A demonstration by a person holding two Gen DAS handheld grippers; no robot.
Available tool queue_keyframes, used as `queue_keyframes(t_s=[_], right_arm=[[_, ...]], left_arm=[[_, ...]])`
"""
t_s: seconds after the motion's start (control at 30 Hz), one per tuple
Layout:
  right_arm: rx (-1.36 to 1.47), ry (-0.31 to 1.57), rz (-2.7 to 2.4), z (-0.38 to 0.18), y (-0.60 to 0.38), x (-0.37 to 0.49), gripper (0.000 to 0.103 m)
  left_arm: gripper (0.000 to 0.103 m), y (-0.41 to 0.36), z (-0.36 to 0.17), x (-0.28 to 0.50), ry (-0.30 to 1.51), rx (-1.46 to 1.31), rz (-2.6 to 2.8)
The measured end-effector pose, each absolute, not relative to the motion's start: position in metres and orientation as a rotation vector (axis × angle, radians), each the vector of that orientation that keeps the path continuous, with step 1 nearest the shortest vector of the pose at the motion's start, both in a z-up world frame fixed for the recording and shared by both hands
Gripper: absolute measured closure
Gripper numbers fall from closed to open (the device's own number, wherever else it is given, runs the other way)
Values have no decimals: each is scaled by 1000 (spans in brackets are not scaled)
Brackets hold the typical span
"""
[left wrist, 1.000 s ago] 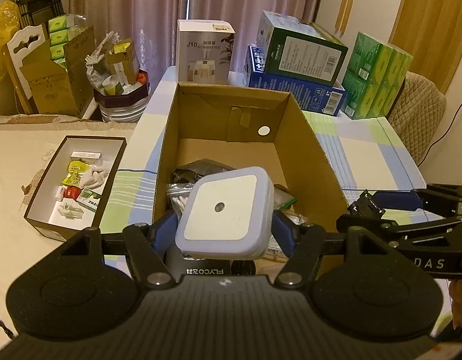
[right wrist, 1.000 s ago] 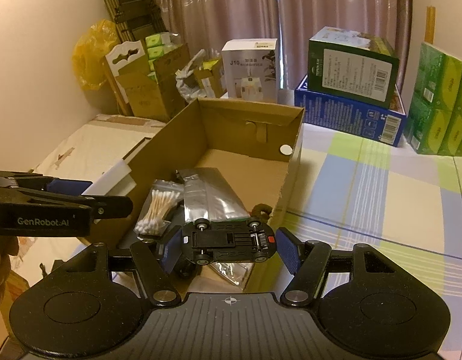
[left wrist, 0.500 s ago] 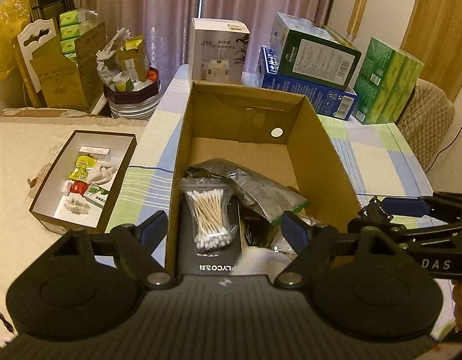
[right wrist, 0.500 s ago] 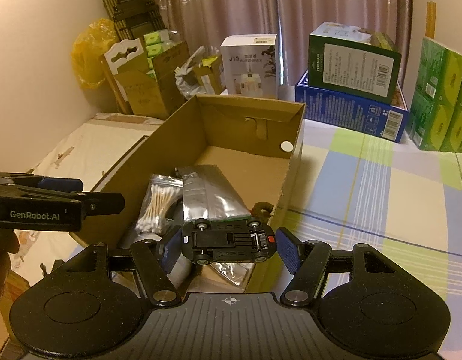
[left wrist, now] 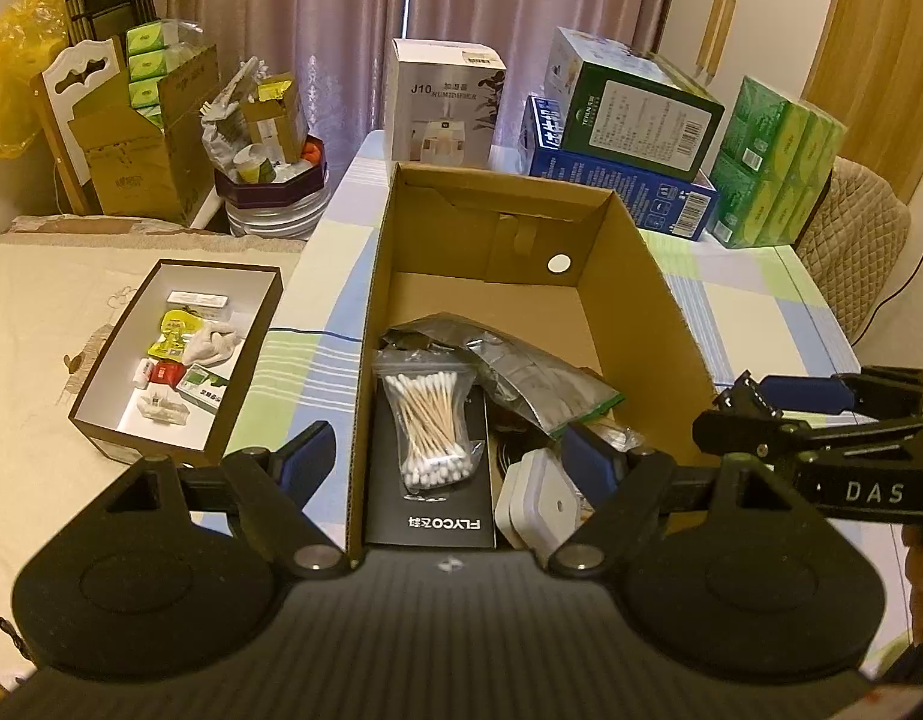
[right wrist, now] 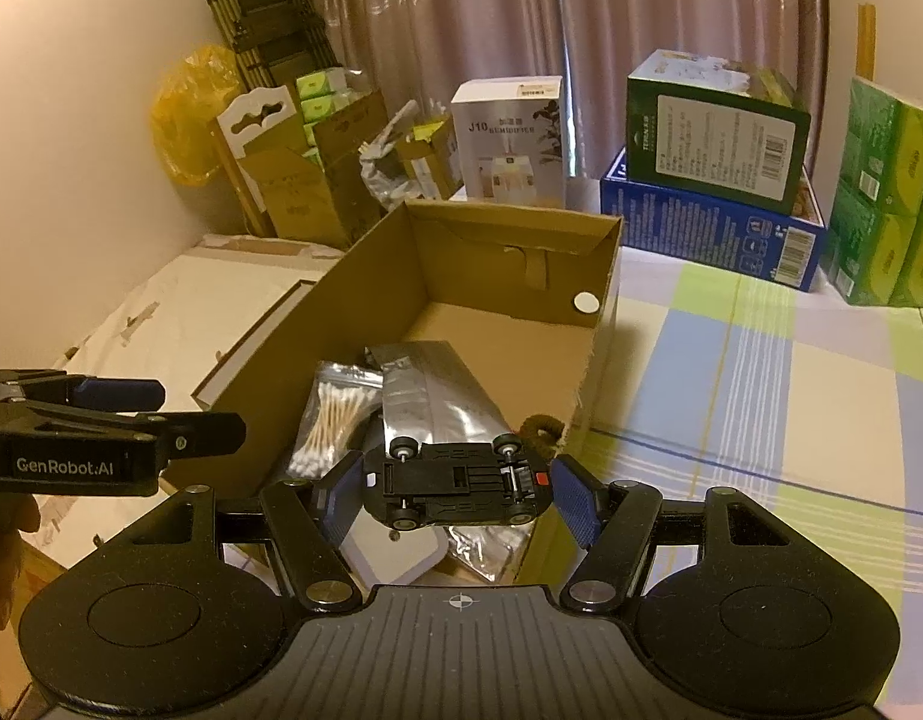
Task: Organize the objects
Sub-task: 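Lower and release the plug into the box while the right tool releases the toy car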
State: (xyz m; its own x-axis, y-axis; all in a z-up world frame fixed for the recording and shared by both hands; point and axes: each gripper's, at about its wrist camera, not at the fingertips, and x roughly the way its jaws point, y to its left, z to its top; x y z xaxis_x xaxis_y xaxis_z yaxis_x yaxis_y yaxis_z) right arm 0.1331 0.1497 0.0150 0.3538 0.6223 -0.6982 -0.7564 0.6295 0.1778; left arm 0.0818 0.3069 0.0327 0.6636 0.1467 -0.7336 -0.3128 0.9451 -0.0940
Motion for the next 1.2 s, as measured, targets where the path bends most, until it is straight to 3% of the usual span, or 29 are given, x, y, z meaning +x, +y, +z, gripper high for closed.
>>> queue_keyframes(t_s=[0.23,0.37,0.57,1.07,1.2], right_arm=[[-147,826,914,15,154,139,39],[-95,826,893,15,152,147,25],[-88,837,869,17,143,150,24],[-111,840,856,31,130,134,24],[-135,831,838,37,124,123,24]], left_arm=[[24,310,35,81,803,-216,272],[24,310,34,81,810,-212,278],[23,309,33,80,808,-210,282],[2,295,45,68,778,-161,312],[1,289,51,60,769,-139,317]])
